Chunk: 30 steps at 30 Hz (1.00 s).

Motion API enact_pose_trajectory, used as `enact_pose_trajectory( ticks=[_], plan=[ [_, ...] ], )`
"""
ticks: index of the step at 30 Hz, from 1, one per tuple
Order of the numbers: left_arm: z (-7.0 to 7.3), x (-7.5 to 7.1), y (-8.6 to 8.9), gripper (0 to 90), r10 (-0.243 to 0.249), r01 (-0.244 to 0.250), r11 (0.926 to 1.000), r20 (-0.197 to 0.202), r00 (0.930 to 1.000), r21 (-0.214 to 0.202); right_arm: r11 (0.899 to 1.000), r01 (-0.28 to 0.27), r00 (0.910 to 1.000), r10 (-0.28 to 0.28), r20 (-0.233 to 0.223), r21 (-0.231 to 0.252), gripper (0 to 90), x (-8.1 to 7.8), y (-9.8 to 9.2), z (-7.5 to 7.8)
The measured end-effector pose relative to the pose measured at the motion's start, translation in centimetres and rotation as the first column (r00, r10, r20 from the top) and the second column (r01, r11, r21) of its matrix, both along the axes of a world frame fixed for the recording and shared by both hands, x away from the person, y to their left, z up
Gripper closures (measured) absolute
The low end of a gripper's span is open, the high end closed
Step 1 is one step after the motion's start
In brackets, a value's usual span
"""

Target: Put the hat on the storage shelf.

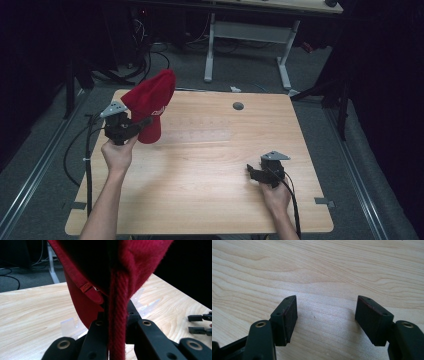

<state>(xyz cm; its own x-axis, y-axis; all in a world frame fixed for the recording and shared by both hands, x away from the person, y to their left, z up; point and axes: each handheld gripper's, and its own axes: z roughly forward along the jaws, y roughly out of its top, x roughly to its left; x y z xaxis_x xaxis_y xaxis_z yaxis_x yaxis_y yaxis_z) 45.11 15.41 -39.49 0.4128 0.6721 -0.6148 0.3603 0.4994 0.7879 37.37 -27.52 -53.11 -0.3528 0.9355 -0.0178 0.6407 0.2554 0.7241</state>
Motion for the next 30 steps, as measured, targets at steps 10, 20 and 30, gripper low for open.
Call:
enact_pose_trajectory(
  ticks=[10, 20, 30],
  plan=[
    [-0.6, 1.2, 0.6, 84.5, 0.022, -0.022, 0.9996, 0.004, 0.9997, -0.017, 1.0, 0.0, 1.0, 0.0, 0.0, 0.0, 34.5, 0.0, 0.0, 0.0],
    [-0.9, 2.2, 0.6, 84.5, 0.025, -0.024, 0.9996, 0.015, 0.9996, -0.015, 1.0, -0.001, 1.0, 0.001, -0.001, 0.0, 34.5, 0.0, 0.0, 0.0],
    [-1.1, 3.1, -0.2, 84.5, 0.014, -0.014, 0.9999, 0.03, 0.9994, 0.004, 1.0, -0.002, 1.0, 0.002, -0.001, 0.0, 34.3, 0.0, 0.0, 0.0]
  ],
)
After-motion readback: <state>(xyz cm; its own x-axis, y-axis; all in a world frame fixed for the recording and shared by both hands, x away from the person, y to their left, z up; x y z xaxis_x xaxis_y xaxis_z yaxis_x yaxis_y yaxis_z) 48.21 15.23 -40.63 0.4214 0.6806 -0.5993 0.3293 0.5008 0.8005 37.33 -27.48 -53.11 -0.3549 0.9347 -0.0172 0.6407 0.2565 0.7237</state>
